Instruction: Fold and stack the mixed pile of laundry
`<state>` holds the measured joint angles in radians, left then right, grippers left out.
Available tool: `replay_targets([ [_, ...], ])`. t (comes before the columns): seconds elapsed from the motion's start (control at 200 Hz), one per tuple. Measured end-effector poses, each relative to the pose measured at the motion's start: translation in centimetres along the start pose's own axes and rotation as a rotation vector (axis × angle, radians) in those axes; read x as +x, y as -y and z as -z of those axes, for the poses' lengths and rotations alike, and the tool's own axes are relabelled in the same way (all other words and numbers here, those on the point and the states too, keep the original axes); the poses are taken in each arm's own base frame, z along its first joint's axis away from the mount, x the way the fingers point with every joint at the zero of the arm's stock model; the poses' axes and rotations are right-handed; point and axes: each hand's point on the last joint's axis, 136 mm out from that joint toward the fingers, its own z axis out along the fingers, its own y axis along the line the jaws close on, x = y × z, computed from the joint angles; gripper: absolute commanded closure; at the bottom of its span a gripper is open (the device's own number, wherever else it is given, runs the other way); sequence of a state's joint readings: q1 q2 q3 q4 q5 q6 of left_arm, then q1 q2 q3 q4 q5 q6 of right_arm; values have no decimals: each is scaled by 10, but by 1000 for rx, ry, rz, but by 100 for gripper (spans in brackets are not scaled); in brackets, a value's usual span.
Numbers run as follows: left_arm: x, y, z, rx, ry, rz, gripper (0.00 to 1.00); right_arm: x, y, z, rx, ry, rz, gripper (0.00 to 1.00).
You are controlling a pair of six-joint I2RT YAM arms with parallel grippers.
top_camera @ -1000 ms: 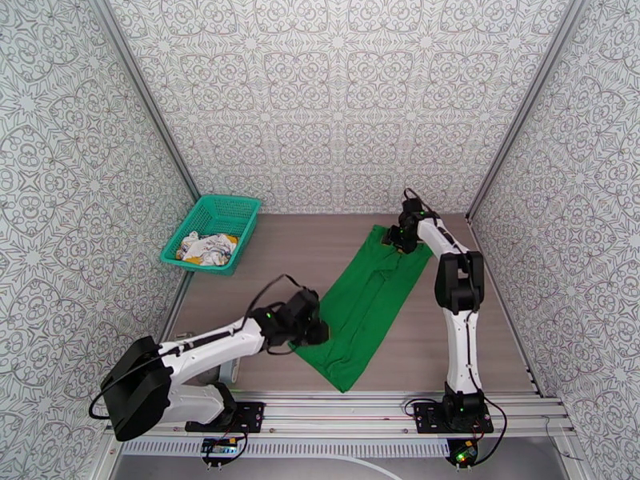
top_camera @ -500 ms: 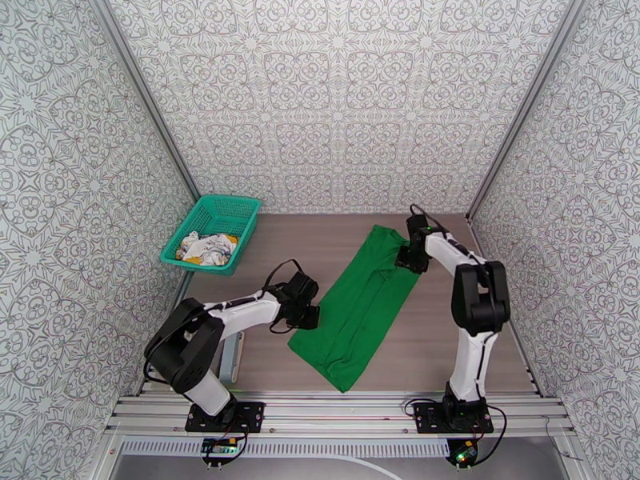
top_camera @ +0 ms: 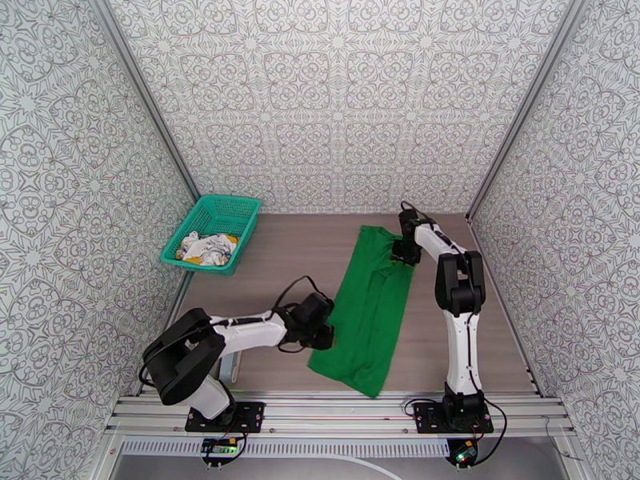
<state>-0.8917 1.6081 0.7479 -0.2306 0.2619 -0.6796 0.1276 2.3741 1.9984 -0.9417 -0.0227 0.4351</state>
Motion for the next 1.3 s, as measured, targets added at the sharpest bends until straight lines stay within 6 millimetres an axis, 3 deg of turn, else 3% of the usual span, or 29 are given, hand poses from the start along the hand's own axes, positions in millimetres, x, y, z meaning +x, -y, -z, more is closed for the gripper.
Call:
replay_targets([
  [0.145, 20, 28, -11, 27, -33, -14, 99, -19, -27, -5, -73, 7, 60, 59],
  [0.29, 13, 31, -12, -4, 1, 16, 93, -29, -60, -10, -142, 29, 130, 58],
  [0.415, 3, 30, -8, -37, 38, 33, 89, -34, -77, -11, -185, 44, 159, 56],
  [0.525, -8, 33, 4, -52, 79, 41, 82, -39, -85, -9, -211, 53, 171, 53],
  [0.68, -31, 45, 41, -26, 182, 47, 76, -33, -84, 4, -216, 44, 171, 50],
  [0.785, -40, 42, 64, -20, 233, 75, 67, -15, -73, 34, -206, 34, 167, 48],
  [0.87, -44, 35, 81, -6, 274, 114, 65, 11, -58, 79, -208, 65, 160, 47],
  [0.955, -41, 22, 89, -7, 293, 149, 65, 38, -44, 123, -230, 116, 153, 48],
  [1.03, -35, 5, 88, -20, 290, 190, 66, 62, -32, 147, -258, 159, 142, 50],
  [1.11, -30, -13, 83, -43, 273, 230, 66, 89, -22, 145, -268, 150, 128, 51],
  [1.3, -36, -28, 74, -49, 251, 276, 66, 180, -14, 87, -211, -46, 171, 52],
])
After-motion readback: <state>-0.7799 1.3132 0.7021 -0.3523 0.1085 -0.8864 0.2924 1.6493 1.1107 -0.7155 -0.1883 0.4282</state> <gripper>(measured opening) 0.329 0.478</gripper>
